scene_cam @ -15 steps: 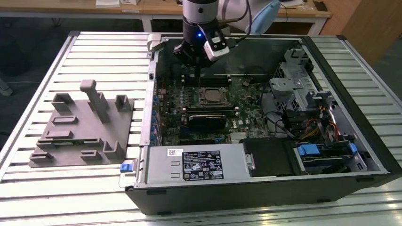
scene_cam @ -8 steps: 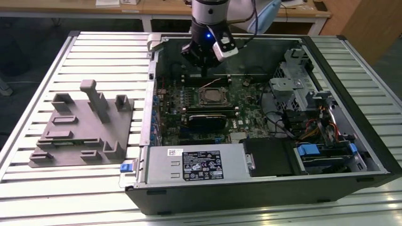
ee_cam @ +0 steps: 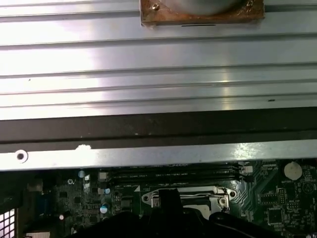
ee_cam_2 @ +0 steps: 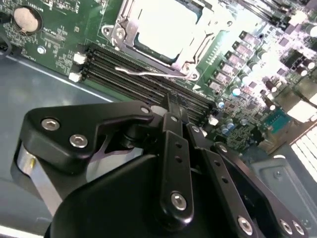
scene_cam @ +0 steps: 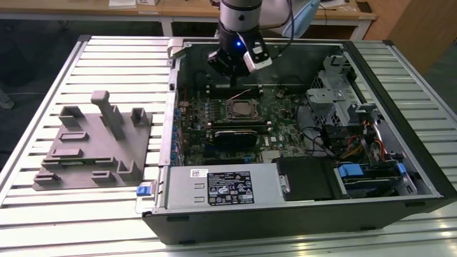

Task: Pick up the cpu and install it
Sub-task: 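Install the first cpu locking lever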

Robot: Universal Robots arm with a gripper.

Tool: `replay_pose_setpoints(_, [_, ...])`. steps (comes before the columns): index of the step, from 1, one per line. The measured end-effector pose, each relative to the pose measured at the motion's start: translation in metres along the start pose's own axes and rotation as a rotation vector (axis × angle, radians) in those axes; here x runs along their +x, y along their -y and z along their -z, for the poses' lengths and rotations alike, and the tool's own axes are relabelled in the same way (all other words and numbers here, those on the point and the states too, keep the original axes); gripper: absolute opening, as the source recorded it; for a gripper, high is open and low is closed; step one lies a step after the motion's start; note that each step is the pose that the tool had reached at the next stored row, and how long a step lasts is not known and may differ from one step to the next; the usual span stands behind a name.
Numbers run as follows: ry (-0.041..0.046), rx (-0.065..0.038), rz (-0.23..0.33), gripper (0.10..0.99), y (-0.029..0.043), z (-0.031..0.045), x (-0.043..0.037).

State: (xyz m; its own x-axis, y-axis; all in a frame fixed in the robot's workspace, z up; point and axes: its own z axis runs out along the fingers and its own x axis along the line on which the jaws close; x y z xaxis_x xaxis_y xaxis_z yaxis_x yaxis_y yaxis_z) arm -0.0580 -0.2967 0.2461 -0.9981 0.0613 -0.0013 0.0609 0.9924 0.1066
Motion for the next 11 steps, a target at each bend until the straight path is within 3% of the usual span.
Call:
replay_pose_setpoints(4, [0.0012,0.021,0.001,0.106,0.0002,-0.003,-0.0019])
replay_pose_setpoints(11, [0.001,0.022,0.004,0.106,-0.0003,-0.0091,-0.0081])
